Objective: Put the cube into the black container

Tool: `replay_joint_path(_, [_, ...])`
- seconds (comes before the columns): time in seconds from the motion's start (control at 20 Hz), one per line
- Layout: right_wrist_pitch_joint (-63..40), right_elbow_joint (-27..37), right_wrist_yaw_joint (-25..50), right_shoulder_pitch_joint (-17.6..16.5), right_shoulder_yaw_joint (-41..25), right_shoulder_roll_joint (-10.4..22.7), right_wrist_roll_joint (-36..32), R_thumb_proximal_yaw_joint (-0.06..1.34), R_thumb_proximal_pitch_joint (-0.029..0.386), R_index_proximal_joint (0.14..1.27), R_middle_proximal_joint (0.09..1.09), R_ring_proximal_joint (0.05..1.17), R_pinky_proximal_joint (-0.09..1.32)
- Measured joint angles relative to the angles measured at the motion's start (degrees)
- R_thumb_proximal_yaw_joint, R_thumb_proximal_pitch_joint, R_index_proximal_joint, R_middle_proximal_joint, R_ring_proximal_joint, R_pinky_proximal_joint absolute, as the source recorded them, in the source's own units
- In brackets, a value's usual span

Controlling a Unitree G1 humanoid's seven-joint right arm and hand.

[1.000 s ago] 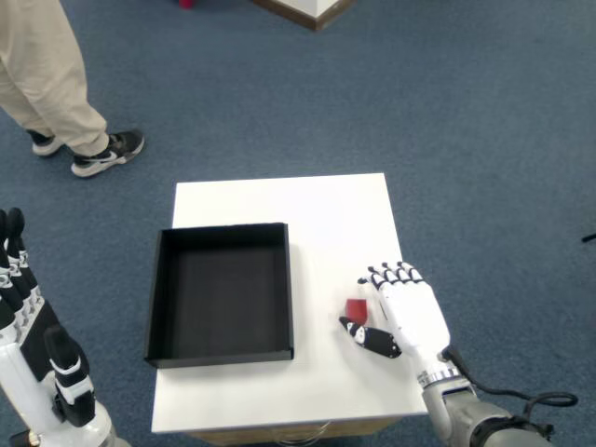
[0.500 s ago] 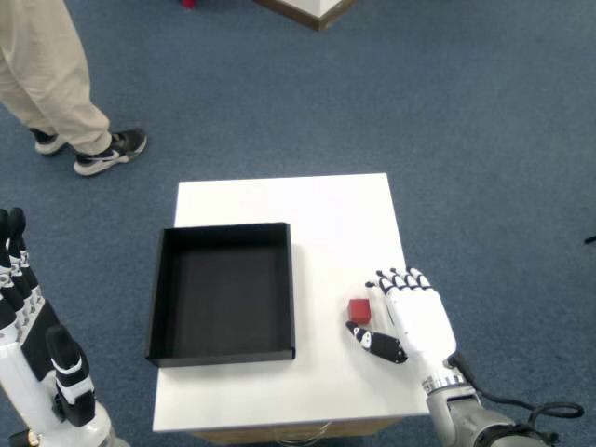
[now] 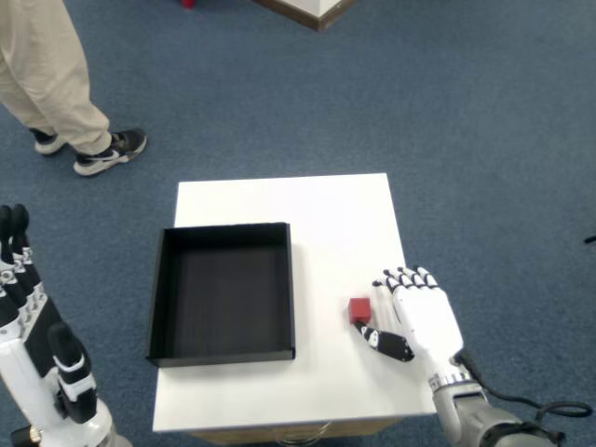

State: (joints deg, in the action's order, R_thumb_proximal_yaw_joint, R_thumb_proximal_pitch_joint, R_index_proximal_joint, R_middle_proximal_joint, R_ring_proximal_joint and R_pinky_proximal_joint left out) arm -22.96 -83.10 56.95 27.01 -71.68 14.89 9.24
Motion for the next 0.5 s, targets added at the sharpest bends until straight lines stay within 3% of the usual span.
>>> replay_joint_path(0.5, [0.2,0.0,-3.3,0.0,-0.3,-0.1,0.2,0.71,-0.016,0.52,0.29,0.26,0.16])
